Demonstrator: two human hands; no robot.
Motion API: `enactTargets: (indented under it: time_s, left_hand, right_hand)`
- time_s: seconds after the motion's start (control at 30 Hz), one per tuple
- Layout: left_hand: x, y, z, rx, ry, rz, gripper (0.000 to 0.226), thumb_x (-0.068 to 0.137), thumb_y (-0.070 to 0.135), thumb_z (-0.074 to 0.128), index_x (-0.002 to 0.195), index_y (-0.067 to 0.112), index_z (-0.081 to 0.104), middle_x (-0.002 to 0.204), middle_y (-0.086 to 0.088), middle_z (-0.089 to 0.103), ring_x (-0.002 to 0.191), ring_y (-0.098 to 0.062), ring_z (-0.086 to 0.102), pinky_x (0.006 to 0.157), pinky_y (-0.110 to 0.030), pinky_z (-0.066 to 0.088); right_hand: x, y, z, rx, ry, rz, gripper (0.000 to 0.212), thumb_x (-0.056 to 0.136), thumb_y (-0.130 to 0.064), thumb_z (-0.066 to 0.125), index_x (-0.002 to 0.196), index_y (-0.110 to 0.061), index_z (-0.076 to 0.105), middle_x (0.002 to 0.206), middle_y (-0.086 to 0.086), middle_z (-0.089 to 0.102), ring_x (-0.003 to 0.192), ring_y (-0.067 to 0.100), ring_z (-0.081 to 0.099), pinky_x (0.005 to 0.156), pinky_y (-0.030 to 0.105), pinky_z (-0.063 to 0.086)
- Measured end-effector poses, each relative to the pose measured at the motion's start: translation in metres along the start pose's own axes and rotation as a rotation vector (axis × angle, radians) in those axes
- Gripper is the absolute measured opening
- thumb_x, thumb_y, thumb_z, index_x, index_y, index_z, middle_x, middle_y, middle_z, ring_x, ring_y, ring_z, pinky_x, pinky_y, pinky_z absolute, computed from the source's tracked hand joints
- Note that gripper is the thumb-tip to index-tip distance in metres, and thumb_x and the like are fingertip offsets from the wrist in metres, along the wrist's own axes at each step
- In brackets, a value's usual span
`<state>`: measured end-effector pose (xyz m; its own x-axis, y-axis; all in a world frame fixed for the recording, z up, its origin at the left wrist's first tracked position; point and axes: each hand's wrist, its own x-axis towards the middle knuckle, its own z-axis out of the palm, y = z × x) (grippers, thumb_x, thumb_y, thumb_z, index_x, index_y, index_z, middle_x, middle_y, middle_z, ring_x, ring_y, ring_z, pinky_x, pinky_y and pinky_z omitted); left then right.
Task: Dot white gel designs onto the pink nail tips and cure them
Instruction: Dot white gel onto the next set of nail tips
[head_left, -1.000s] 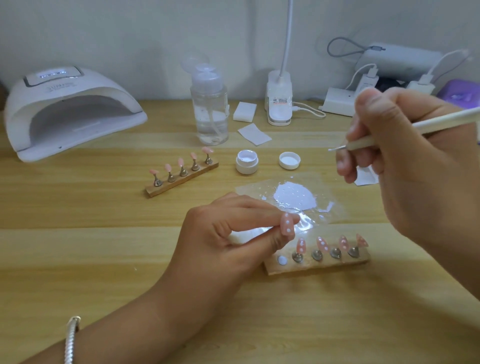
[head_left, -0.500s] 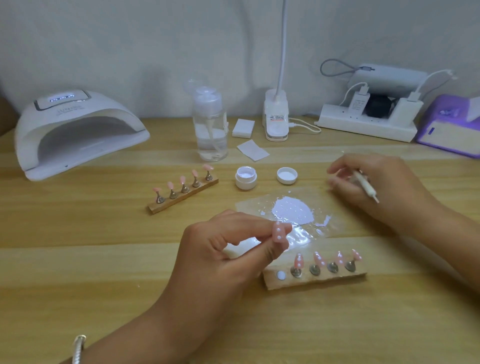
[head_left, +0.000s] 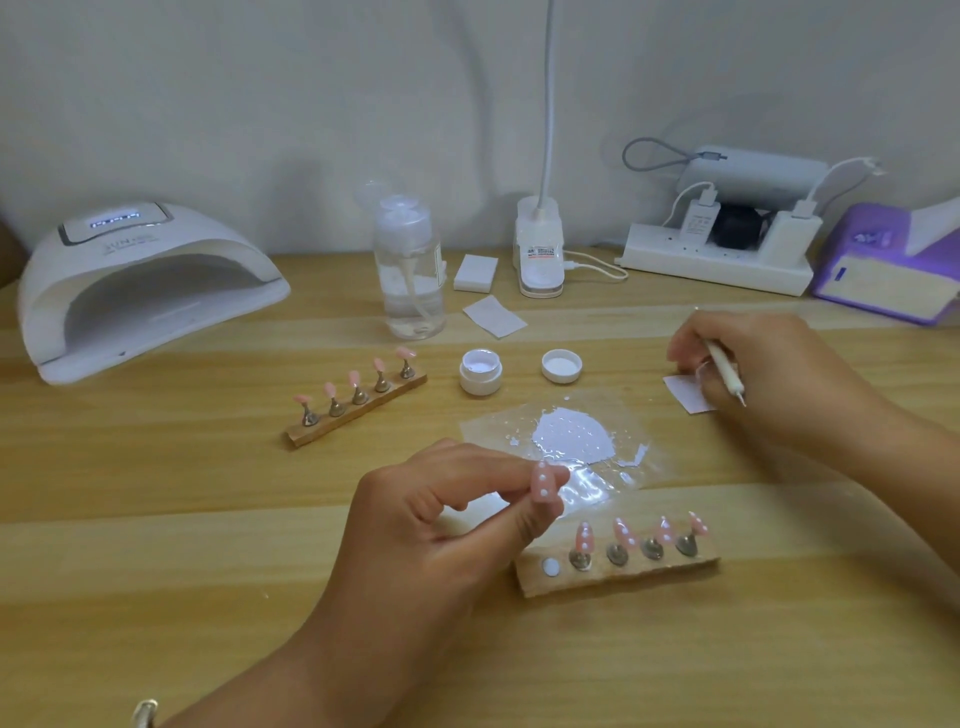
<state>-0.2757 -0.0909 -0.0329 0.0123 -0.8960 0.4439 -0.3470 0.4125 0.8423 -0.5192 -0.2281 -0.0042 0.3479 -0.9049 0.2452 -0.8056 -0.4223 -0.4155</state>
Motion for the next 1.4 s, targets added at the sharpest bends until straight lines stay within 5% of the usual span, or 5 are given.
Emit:
enactTargets:
  time_s: [0.2, 0.43, 0.67, 0.93, 1.4]
  left_hand:
    - [0.002, 0.0, 0.001, 0.016, -0.002, -0.015, 0.017, 0.08, 0.043, 0.069, 0.088, 0.03, 0.077, 0.086, 0.024, 0.074, 0.084, -0.002, 0.066, 0.069, -0.009, 0.04]
    - [-0.001, 0.004, 0.001, -0.107, -0.007, 0.031, 0.013, 0.082, 0.034, 0.072, 0.092, 0.031, 0.079, 0.095, 0.014, 0.077, 0.092, -0.015, 0.07, 0.075, -0.026, 0.052]
    - [0.0, 0.005, 0.001, -0.165, 0.023, 0.101, 0.011, 0.084, 0.027, 0.072, 0.092, 0.032, 0.079, 0.096, 0.011, 0.077, 0.09, -0.016, 0.073, 0.074, -0.037, 0.057]
    - [0.002, 0.005, -0.001, -0.154, 0.083, 0.106, 0.014, 0.082, 0.026, 0.072, 0.094, 0.029, 0.078, 0.098, 0.014, 0.077, 0.093, -0.01, 0.073, 0.077, -0.016, 0.052]
    - [0.0, 0.001, -0.002, -0.225, 0.112, -0.029, 0.01, 0.082, 0.031, 0.073, 0.089, 0.03, 0.08, 0.09, 0.007, 0.078, 0.086, -0.027, 0.072, 0.081, -0.039, 0.058]
  right_hand:
    - [-0.002, -0.024, -0.016, 0.247, 0.178, -0.112, 0.027, 0.081, 0.011, 0.067, 0.086, -0.016, 0.069, 0.079, -0.005, 0.073, 0.075, 0.002, 0.069, 0.067, 0.006, 0.047]
    - [-0.032, -0.091, -0.03, 0.474, -0.045, -0.414, 0.03, 0.081, 0.004, 0.075, 0.092, -0.023, 0.068, 0.085, -0.007, 0.074, 0.077, 0.008, 0.071, 0.071, 0.011, 0.052]
    - [-0.041, -0.102, -0.023, 0.694, -0.197, -0.33, 0.025, 0.078, 0.011, 0.074, 0.09, -0.011, 0.07, 0.08, 0.0, 0.073, 0.077, 0.012, 0.071, 0.073, 0.017, 0.054]
    - [-0.039, -0.099, -0.011, 0.575, -0.106, -0.268, 0.019, 0.082, -0.019, 0.08, 0.097, -0.026, 0.07, 0.092, -0.012, 0.074, 0.091, 0.006, 0.07, 0.079, 0.02, 0.055]
    - [-0.047, -0.098, 0.003, 0.271, 0.119, -0.411, 0.004, 0.085, -0.023, 0.073, 0.083, -0.02, 0.074, 0.07, -0.016, 0.067, 0.068, 0.0, 0.066, 0.062, 0.013, 0.049]
